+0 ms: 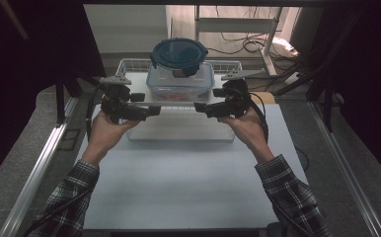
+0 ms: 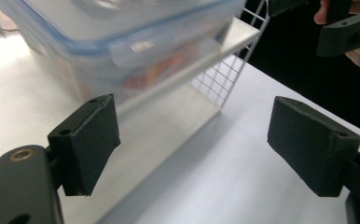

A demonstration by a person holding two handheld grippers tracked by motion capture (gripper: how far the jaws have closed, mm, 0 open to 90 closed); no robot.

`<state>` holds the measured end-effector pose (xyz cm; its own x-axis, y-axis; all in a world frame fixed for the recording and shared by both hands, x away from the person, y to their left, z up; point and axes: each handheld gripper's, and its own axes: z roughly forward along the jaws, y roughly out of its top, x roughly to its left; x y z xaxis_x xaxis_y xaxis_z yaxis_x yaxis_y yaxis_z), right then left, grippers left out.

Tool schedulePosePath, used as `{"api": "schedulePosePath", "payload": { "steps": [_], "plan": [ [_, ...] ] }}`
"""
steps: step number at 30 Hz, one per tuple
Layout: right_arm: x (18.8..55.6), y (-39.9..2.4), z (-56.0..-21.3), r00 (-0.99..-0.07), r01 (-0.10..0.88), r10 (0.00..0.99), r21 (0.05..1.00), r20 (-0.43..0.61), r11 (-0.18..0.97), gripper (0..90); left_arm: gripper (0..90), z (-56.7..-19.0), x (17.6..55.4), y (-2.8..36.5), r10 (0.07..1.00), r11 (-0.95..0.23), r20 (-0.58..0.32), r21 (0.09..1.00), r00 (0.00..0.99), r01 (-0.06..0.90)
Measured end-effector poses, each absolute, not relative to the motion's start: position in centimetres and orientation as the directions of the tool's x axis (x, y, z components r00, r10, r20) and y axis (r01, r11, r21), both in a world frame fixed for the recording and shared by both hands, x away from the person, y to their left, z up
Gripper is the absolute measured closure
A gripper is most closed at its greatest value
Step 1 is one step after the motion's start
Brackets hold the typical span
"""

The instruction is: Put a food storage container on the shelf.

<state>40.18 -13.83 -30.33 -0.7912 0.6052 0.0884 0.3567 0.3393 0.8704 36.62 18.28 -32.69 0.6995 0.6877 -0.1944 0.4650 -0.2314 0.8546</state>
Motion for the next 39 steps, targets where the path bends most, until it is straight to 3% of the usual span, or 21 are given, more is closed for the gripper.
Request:
{"api": "schedulePosePath", "payload": {
  "steps": [39],
  "plan": [
    [35.9,-14.4,-37.1,-0.823,0.324,0.568,0.847,0.033,0.421,2.3,7.2,-41.4,31.4,16.2,0.656,-0.260,-0.216,0.835,0.723,0.485]
  ]
}}
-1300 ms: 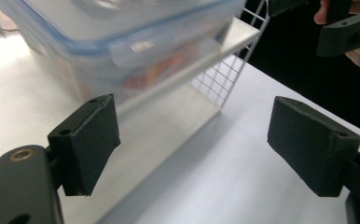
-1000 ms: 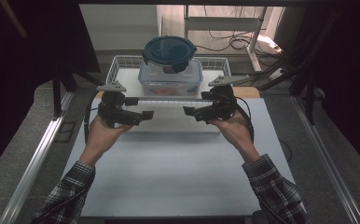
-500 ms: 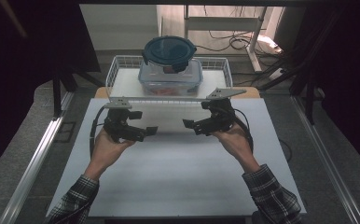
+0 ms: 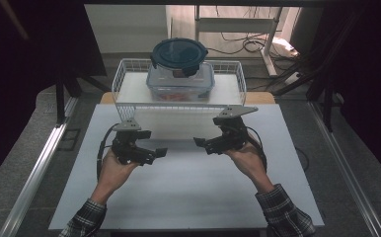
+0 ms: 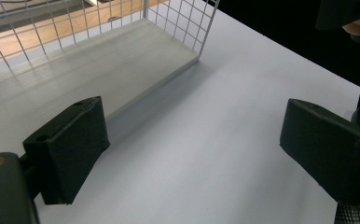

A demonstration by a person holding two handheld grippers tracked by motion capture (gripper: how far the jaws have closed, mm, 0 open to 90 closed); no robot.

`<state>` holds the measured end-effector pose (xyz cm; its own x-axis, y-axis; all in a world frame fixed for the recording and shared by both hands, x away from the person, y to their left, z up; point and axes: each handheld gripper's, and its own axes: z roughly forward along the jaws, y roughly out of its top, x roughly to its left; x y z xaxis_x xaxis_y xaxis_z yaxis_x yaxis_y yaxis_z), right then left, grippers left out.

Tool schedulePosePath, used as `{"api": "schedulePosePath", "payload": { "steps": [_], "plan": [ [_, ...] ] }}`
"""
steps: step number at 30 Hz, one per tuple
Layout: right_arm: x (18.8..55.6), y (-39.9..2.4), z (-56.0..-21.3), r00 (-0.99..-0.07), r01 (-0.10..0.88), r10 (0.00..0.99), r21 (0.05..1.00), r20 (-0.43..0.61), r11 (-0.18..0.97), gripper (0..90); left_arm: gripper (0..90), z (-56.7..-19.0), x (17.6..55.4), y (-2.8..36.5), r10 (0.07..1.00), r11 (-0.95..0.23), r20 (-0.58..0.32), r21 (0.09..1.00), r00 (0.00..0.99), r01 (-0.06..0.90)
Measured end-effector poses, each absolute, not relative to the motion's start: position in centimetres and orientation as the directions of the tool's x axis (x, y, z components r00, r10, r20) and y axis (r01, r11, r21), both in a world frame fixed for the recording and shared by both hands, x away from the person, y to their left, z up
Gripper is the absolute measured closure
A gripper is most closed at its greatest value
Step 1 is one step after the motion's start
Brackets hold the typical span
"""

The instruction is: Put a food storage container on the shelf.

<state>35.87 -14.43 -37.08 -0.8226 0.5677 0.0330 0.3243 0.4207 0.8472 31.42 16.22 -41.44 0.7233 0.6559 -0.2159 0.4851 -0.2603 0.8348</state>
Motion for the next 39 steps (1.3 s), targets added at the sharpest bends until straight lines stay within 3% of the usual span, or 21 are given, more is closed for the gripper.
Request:
{"api": "schedulePosePath", "payload": {
  "steps": [27,32,39],
  "plan": [
    [32.8,-14.9,-42.0,-0.806,0.322,0.592,0.825,-0.019,0.465,0.0,4.4,-47.5,28.4,16.0,0.658,-0.288,-0.219,0.811,0.720,0.510],
    [32.1,-15.5,-42.5,-0.806,0.326,0.592,0.822,-0.017,0.467,0.0,5.0,-48.5,27.5,16.3,0.678,-0.312,-0.155,0.824,0.719,0.472],
    [31.1,-16.5,-42.8,-0.803,0.328,0.595,0.826,-0.012,0.459,0.0,4.4,-49.2,26.3,17.1,0.691,-0.303,-0.144,0.832,0.708,0.465]
  ]
}}
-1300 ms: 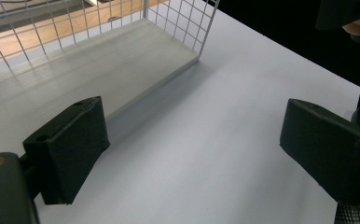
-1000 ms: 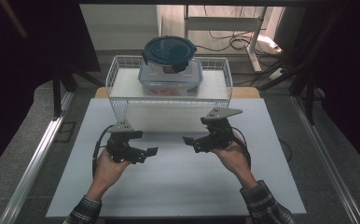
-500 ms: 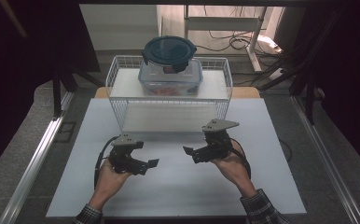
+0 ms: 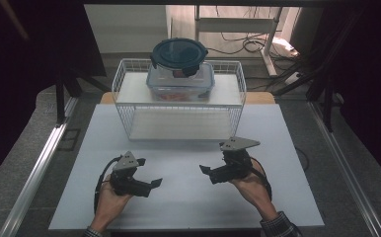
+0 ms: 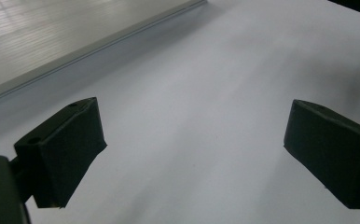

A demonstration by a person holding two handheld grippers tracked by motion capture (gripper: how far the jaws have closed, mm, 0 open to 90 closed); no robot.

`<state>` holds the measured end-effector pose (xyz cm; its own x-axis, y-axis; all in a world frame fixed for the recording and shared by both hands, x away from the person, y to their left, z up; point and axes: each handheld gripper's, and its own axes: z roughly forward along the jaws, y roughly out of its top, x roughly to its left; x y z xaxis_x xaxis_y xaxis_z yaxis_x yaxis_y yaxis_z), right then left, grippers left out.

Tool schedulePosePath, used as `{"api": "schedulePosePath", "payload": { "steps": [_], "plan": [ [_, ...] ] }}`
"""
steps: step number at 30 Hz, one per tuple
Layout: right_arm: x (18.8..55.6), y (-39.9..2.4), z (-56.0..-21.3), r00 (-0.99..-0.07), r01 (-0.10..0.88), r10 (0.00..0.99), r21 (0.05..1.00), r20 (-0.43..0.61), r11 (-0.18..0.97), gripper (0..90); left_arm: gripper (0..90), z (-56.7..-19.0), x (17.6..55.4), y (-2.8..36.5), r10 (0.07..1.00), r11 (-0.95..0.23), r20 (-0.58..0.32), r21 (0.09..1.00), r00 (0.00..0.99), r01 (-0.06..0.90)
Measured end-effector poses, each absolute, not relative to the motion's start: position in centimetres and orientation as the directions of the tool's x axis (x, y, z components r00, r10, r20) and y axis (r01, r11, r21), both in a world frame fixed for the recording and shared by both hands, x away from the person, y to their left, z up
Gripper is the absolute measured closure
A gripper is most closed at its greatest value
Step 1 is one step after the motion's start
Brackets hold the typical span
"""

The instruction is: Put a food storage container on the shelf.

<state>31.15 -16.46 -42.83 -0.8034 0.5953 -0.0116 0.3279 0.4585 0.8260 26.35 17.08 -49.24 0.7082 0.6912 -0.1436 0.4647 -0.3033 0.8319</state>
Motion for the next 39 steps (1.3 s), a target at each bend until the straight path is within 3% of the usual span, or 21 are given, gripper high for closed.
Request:
{"api": "schedulePosePath", "payload": {
  "steps": [22,39],
  "plan": [
    [29.1,-21.2,-46.0,-0.743,0.385,0.669,0.813,-0.008,0.438,0.0,4.0,-51.6,23.7,19.4,0.737,-0.293,-0.157,0.802,0.657,0.521],
    [27.4,-23.8,-48.4,-0.705,0.430,0.709,0.793,-0.004,0.432,0.0,3.8,-52.9,23.0,19.1,0.733,-0.313,-0.177,0.770,0.657,0.556]
  ]
}}
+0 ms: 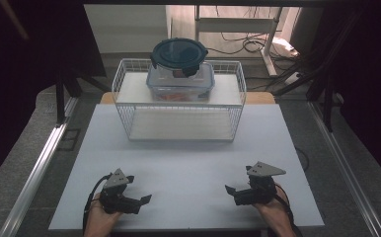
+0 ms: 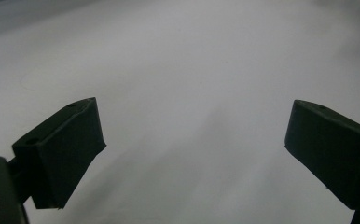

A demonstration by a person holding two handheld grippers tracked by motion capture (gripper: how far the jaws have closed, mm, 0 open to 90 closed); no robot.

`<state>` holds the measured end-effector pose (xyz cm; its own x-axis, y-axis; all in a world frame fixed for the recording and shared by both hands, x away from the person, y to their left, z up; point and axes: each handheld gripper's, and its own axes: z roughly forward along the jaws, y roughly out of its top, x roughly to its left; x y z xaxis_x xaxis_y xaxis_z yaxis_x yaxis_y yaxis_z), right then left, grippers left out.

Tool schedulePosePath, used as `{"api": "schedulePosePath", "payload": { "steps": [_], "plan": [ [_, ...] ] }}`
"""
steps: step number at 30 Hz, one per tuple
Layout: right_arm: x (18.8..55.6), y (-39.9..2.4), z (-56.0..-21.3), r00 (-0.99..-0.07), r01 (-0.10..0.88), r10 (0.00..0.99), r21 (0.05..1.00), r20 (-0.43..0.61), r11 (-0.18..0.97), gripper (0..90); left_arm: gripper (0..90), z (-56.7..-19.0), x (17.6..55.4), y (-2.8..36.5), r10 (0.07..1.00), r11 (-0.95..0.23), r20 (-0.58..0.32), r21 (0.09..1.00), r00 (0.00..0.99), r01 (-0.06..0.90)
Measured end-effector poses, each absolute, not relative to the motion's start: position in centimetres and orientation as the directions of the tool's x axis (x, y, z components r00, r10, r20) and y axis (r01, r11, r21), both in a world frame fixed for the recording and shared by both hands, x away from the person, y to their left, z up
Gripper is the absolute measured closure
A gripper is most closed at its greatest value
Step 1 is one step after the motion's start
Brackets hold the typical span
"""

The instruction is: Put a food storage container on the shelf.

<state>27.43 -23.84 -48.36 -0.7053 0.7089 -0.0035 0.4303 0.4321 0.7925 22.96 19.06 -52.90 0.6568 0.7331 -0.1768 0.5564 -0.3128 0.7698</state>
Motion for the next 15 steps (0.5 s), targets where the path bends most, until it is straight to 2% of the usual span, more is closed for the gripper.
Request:
{"api": "schedulePosePath", "payload": {
  "steps": [15],
  "plan": [
    [27.5,-23.5,-50.7,-0.712,0.483,0.702,0.722,-0.005,0.495,0.0,3.6,-54.0,23.4,18.4,0.738,-0.369,-0.162,0.717,0.655,0.592]
  ]
}}
